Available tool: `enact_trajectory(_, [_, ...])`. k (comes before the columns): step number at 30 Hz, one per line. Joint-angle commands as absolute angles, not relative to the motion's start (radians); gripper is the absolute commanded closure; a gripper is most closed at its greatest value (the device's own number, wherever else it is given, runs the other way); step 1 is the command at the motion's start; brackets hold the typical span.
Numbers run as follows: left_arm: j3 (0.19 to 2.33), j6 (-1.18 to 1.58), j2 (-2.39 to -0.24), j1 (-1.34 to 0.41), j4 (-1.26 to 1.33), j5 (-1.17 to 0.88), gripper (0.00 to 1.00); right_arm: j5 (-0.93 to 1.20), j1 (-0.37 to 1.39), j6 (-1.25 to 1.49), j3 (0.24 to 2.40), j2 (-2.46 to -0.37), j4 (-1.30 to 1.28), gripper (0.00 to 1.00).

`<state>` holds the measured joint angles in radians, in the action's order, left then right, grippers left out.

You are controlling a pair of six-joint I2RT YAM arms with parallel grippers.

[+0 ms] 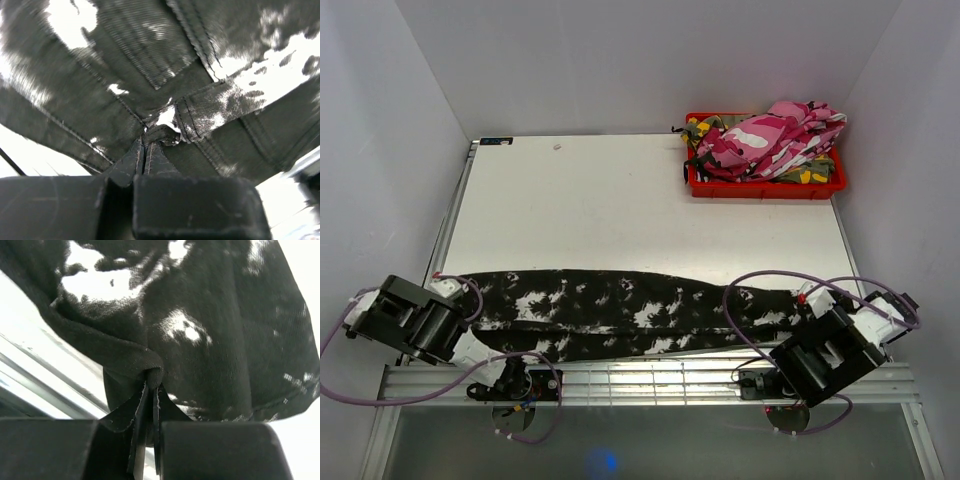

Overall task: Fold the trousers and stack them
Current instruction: Fold the trousers

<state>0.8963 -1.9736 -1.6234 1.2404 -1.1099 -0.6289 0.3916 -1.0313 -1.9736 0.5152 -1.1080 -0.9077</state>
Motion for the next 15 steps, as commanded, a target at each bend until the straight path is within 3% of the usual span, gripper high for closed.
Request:
enact_trajectory(1, [0.859, -2.116, -1.657, 1.082, -0.919, -0.534, 1.0, 0.376, -0.925, -2.223, 0.578, -1.195, -0.775, 0.92])
enact_trajectory(9, [1.075, -1.662, -1.846, 0.853, -0.858, -0.544, 1.0, 0.337, -0.736, -1.85, 0.771, -1.437, -0.672, 0.92])
enact_trajectory(15, [1.23, -1.54, -1.901, 0.761, -0.831, -0.616, 1.0, 0.348, -0.666, -1.753, 0.876, -1.516, -0.669, 0.92])
